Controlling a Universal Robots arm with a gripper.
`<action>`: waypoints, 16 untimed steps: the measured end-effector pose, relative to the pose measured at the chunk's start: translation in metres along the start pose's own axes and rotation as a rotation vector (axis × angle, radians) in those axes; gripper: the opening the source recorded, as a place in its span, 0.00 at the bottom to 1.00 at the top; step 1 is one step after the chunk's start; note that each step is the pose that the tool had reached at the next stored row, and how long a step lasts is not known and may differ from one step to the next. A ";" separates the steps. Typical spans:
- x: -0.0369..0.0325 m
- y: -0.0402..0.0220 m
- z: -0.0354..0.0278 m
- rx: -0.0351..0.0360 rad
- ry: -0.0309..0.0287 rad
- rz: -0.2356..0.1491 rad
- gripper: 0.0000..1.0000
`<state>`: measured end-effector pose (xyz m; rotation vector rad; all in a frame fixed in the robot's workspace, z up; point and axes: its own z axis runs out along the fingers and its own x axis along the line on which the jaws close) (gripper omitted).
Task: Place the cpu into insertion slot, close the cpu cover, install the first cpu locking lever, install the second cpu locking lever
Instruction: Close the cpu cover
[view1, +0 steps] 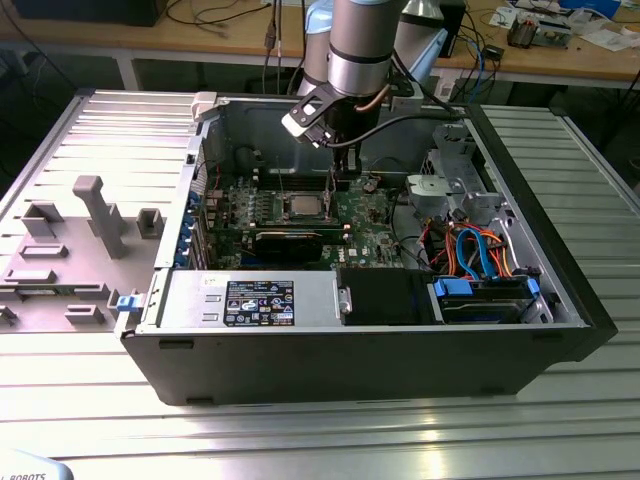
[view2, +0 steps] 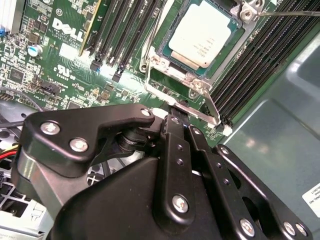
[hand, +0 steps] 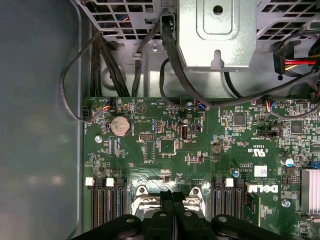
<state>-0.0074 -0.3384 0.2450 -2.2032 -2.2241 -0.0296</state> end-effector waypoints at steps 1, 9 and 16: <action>0.0000 -0.0004 0.0000 0.0000 -0.0001 0.000 0.11; 0.0000 -0.0048 0.0007 -0.0003 0.0001 -0.001 0.11; 0.0000 -0.0058 0.0007 -0.0003 0.0000 -0.001 0.11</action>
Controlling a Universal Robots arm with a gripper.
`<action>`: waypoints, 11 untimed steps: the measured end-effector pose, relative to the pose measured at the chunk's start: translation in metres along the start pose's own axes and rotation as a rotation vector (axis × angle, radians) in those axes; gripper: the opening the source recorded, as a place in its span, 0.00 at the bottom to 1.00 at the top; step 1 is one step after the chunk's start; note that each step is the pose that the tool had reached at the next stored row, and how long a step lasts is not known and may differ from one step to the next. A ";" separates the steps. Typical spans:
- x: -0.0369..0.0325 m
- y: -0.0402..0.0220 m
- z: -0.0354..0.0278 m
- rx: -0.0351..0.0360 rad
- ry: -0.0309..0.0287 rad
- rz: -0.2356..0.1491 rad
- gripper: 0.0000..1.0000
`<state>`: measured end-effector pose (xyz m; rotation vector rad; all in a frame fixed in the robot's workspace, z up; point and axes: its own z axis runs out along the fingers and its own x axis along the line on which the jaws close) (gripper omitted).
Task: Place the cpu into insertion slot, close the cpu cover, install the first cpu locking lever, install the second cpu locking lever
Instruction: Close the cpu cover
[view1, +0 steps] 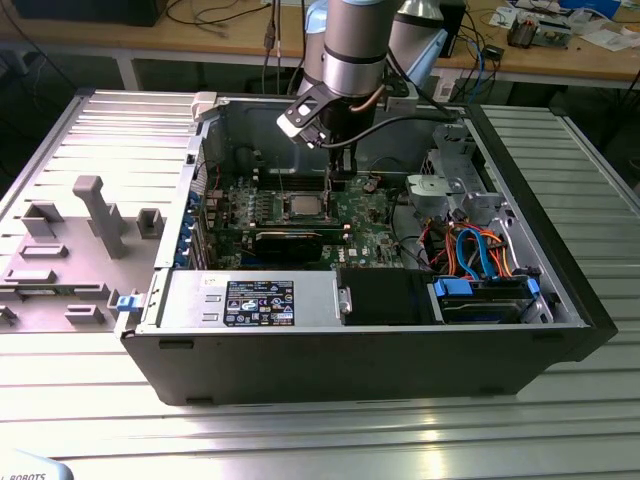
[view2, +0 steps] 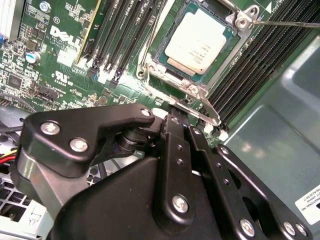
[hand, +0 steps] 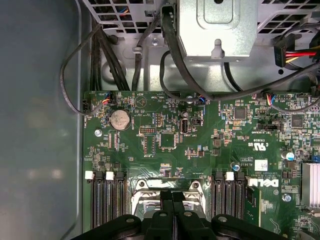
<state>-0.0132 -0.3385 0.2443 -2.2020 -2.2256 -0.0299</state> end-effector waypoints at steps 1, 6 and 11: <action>0.0000 -0.0001 0.0000 0.0000 0.0000 0.000 0.11; 0.0000 -0.0010 0.0000 0.0000 0.0005 0.000 0.11; 0.0001 -0.0052 0.0000 0.0000 0.0006 0.000 0.11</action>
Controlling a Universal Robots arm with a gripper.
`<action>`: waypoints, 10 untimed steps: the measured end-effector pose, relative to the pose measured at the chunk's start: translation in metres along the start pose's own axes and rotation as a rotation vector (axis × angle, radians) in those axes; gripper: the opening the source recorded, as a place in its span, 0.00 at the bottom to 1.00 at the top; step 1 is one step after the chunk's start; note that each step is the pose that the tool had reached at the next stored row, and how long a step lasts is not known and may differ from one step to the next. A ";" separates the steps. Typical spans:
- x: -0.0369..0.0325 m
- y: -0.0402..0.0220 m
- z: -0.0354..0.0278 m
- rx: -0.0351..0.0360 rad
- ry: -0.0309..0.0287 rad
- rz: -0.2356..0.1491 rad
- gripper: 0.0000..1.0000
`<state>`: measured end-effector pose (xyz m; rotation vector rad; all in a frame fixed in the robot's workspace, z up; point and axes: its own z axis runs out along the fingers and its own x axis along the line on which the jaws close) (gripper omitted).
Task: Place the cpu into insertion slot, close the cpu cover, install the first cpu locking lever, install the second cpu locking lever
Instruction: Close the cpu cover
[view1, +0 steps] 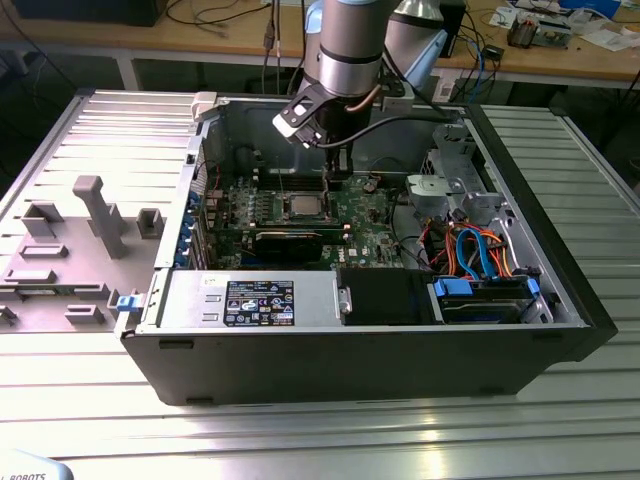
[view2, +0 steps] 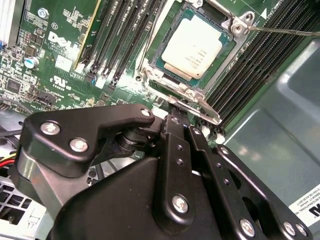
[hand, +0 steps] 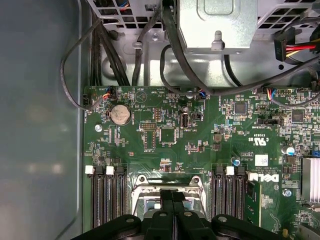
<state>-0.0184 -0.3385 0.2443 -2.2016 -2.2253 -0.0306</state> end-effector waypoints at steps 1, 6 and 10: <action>0.0000 -0.0003 0.0000 0.0000 0.0000 0.000 0.11; 0.0000 -0.0020 0.0000 0.0000 0.0000 0.000 0.11; 0.0000 -0.0038 0.0000 -0.0001 0.0000 0.000 0.11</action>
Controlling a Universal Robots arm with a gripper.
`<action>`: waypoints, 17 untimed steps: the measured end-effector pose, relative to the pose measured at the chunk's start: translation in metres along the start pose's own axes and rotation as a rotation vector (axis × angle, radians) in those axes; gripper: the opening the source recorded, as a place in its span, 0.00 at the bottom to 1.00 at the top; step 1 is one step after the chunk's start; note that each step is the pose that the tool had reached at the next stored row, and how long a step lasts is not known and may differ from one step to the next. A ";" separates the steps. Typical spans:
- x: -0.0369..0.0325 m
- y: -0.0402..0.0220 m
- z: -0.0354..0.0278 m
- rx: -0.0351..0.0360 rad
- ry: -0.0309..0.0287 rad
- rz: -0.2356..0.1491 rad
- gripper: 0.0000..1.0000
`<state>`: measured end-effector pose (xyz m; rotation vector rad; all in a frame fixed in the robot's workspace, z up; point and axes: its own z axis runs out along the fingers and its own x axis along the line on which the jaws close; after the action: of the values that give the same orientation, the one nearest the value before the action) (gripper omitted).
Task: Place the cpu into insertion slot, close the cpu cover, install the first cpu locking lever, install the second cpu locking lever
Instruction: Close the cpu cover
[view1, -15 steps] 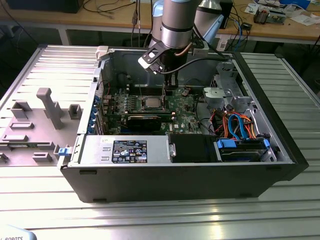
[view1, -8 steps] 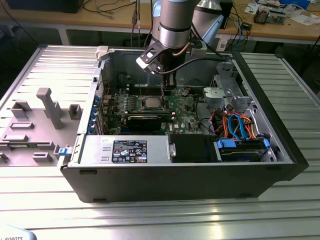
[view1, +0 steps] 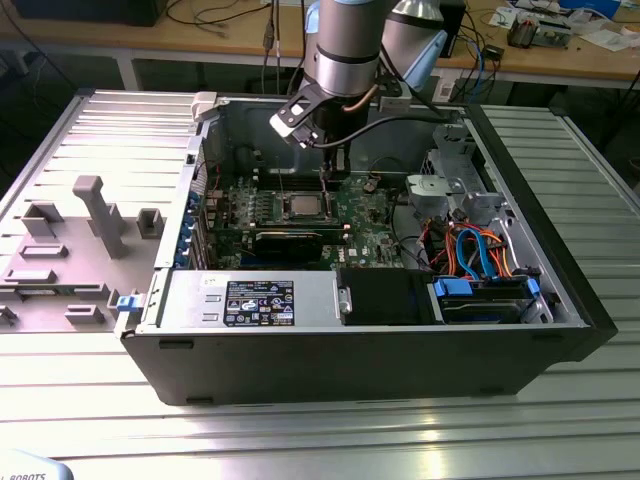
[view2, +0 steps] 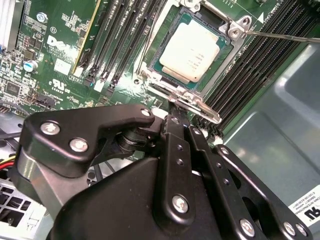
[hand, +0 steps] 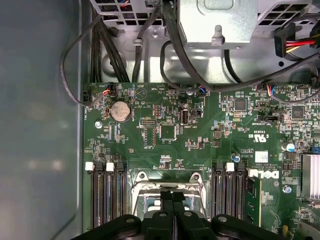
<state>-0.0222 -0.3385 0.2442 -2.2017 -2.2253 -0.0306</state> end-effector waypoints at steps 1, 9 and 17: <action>0.0000 -0.0005 0.0000 0.0000 0.0000 0.000 0.11; 0.0000 -0.0038 0.0000 0.0000 0.0000 0.000 0.11; -0.0002 -0.0047 0.0000 0.0000 0.0000 0.000 0.11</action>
<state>-0.0269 -0.3388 0.2442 -2.2017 -2.2252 -0.0307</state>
